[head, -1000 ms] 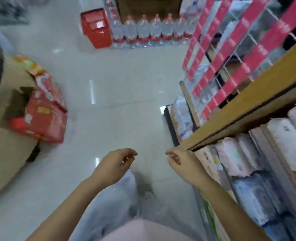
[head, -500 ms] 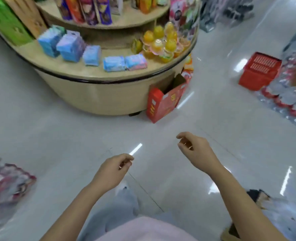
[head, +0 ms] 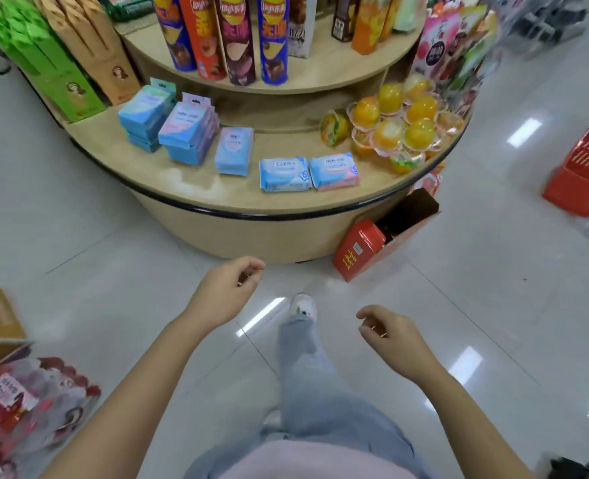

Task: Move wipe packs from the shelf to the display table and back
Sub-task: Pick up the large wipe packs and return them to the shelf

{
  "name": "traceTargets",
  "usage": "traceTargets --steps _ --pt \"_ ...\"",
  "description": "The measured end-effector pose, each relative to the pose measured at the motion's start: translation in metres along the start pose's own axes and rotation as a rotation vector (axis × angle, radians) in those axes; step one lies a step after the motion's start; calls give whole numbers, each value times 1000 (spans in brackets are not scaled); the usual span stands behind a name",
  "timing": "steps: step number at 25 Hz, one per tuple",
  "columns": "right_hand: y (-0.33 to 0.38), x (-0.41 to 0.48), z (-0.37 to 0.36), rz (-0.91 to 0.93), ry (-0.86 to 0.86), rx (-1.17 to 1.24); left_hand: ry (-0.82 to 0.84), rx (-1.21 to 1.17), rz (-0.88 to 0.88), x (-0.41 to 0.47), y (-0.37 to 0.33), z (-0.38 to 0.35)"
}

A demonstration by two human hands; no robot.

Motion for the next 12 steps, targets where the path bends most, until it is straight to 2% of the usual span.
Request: traceTargets --steps 3,5,8,10,12 --pt "36 70 13 -20 41 3 2 2 29 76 20 7" --pt "68 123 35 -21 43 -24 3 -17 117 123 36 14" --pt "115 193 75 -26 -42 -2 -10 -42 270 180 62 22" --pt "139 237 101 -97 -106 113 -10 -57 349 220 75 25" --pt "153 270 111 -175 -79 266 0 -120 442 254 87 18"
Point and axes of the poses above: each hand's wrist, its own x-axis towards the middle knuckle, its own z-axis out of the back of the hand, y = z × x, the point moved 7 cm from there along x, towards the middle knuckle, and after that the axes turned 15 degrees about -z, right-handed, at the moved point
